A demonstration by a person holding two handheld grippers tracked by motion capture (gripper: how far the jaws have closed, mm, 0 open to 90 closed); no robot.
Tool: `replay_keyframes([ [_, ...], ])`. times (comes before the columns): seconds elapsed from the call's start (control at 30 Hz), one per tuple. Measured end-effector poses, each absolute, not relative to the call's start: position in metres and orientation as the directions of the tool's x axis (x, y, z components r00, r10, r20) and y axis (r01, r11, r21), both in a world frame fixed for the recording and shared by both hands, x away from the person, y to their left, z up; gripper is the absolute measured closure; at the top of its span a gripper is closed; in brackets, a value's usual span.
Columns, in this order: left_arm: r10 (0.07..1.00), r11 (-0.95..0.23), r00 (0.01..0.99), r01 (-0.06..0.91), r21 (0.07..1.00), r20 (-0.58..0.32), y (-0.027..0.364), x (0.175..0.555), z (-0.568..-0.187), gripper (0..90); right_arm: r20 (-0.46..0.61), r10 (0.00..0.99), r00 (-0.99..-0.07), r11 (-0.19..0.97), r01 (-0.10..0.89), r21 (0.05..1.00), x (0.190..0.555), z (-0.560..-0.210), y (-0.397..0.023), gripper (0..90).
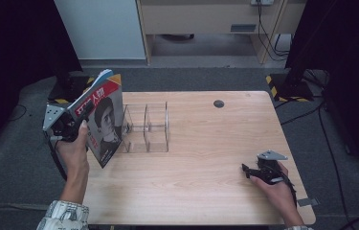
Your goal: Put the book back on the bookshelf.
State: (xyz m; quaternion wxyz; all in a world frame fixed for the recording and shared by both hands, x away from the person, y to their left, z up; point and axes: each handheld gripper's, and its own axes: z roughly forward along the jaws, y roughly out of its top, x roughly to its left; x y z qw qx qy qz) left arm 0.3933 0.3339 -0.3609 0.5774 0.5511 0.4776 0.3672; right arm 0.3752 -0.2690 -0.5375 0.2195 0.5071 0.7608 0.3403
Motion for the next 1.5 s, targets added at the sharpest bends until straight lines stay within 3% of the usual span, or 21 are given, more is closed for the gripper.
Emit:
replay_keyframes([
  [1.5, 0.944, 0.196, 0.260, 0.057, 0.979, -0.204, 0.337, 0.390, -0.382, 85.6, 0.007, 0.916, -0.400, 0.264, 0.617, 0.741, 0.375, -0.538, -0.269, 24.6],
])
